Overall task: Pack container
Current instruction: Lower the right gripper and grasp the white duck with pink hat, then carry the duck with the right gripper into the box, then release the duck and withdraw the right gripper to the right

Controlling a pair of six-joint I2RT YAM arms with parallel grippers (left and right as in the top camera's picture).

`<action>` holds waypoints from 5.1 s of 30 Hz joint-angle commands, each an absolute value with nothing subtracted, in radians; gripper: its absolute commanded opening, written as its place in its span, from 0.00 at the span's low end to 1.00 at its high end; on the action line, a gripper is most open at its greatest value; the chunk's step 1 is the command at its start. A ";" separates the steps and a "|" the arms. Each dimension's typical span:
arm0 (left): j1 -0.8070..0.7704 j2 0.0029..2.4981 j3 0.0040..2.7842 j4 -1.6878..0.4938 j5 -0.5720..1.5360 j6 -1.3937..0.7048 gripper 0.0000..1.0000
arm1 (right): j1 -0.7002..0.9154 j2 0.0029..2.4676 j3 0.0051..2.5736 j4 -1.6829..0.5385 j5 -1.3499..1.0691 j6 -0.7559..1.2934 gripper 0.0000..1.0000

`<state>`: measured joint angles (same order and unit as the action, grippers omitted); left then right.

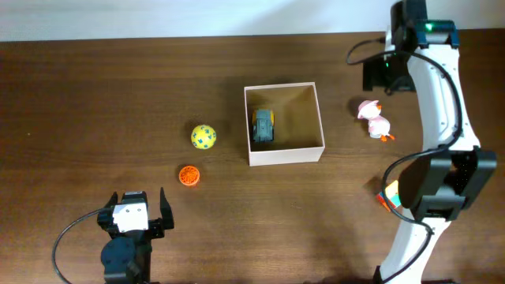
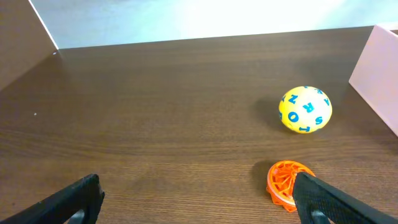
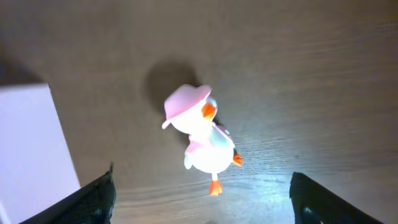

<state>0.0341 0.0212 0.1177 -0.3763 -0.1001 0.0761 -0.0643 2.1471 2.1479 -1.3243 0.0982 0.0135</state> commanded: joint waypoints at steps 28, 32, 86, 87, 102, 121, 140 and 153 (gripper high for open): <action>0.038 0.010 0.113 -0.374 -0.085 0.092 0.99 | -0.165 2.138 1.633 -0.900 -0.020 -0.153 0.82; 0.038 0.010 0.113 -0.374 -0.085 0.092 0.99 | -0.177 2.139 1.626 -0.902 -0.023 -0.153 0.66; 0.038 0.010 0.113 -0.374 -0.085 0.092 0.99 | 0.104 2.138 2.238 -1.331 -0.147 -0.130 0.15; 0.038 0.010 0.113 -0.374 -0.085 0.092 0.99 | 0.129 2.139 2.234 -1.319 -0.141 -0.122 0.15; 0.038 0.010 0.113 -0.374 -0.085 0.092 0.99 | 0.283 2.156 2.133 -1.275 -0.131 -0.085 0.15; 0.038 0.010 0.113 -0.374 -0.085 0.092 0.99 | 0.287 2.155 1.954 -1.132 -0.127 -0.066 0.66; 0.038 0.010 0.113 -0.374 -0.085 0.092 0.99 | 0.239 2.151 2.364 -1.232 -0.104 -0.009 0.94; 0.038 0.010 0.113 -0.374 -0.085 0.092 0.99 | -0.058 2.153 2.207 -1.196 0.038 0.231 0.99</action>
<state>0.0341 0.0212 0.1177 -0.3763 -0.0998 0.0761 -0.0265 2.1513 2.2765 -1.2121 -0.0059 0.1417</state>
